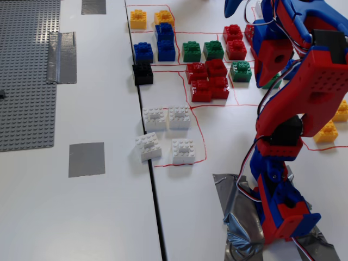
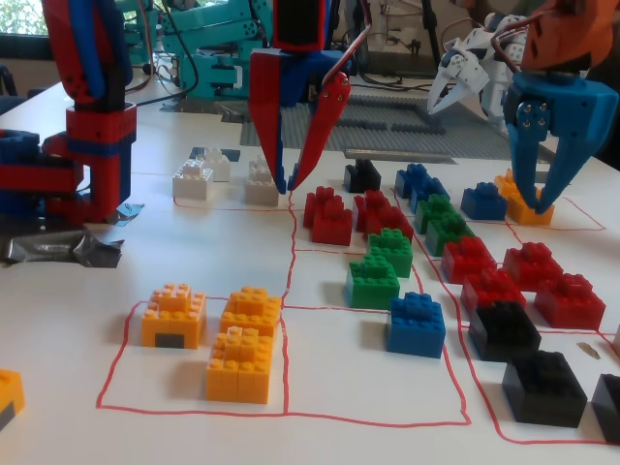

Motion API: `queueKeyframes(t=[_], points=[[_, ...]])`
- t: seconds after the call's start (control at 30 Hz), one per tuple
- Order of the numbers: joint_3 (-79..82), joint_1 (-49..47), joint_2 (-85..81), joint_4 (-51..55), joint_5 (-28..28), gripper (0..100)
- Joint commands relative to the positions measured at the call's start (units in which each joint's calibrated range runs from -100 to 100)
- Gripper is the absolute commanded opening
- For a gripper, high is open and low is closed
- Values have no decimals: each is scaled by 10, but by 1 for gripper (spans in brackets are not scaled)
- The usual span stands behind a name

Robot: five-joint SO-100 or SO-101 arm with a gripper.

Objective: Grab the block and put it in the grey marker

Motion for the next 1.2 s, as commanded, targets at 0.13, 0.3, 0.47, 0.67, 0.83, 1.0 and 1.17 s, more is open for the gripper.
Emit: queueKeyframes(t=[0.13,0.3,0.47,0.67,0.83,1.0,1.17], points=[[-47,13,46,-116,-5,0],[-47,14,46,-116,-4,0],[-48,16,45,-116,-8,0],[-57,53,14,-80,-37,0],[-69,92,-29,-23,-42,0],[-176,142,-35,98,-69,0],[-218,194,-36,170,-90,0]])
